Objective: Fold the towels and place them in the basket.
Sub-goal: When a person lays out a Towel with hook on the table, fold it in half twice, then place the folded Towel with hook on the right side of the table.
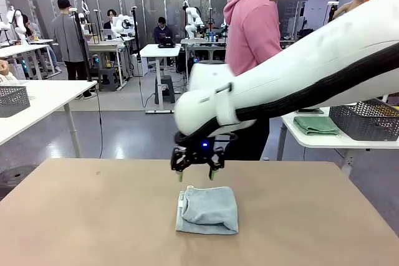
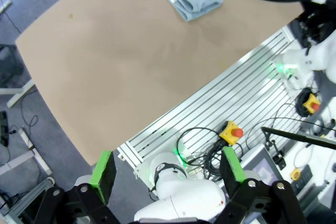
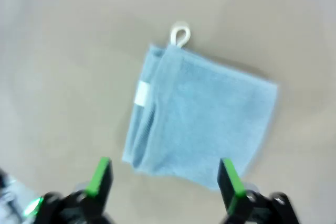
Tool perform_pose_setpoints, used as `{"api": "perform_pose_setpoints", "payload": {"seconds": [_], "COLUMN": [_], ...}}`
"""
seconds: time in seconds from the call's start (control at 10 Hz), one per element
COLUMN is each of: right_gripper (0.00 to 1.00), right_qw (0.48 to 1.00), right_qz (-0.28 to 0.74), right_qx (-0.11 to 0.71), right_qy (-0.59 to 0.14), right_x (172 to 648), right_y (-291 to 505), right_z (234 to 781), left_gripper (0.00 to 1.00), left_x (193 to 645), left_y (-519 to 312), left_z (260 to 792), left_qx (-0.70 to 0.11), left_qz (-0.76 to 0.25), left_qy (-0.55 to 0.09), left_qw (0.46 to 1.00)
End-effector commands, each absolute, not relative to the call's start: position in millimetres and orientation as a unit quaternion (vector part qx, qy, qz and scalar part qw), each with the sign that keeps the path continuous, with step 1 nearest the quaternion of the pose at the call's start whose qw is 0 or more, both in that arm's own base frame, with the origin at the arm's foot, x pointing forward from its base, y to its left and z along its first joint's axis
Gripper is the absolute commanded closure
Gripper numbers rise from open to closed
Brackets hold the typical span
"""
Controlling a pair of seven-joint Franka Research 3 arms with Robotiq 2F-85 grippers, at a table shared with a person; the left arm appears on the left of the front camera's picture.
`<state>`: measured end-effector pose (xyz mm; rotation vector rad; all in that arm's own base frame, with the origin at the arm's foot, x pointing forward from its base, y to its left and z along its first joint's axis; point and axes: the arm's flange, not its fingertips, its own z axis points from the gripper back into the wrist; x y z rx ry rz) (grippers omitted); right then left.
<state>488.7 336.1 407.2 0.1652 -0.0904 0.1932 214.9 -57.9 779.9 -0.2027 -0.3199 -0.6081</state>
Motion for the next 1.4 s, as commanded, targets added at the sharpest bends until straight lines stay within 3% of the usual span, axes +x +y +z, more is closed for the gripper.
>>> {"api": "perform_pose_setpoints", "payload": {"seconds": [0.0,0.1,1.3], "right_gripper": [0.00,0.00,0.00], "right_qw": [0.980,0.991,0.989], "right_qz": [0.116,0.096,0.109], "right_qx": [0.154,0.082,0.092], "right_qy": [-0.046,-0.045,-0.045], "right_x": [451,489,488], "right_y": [259,336,334], "right_z": [399,407,406], "left_gripper": [0.00,0.00,0.00], "left_x": [214,214,214], "left_y": [-57,-57,-57], "left_z": [779,779,779], "left_qx": [-0.093,-0.093,-0.093], "left_qz": [-0.300,-0.300,-0.300], "left_qy": [-0.155,-0.155,-0.155], "left_qw": [0.937,0.937,0.937]}}
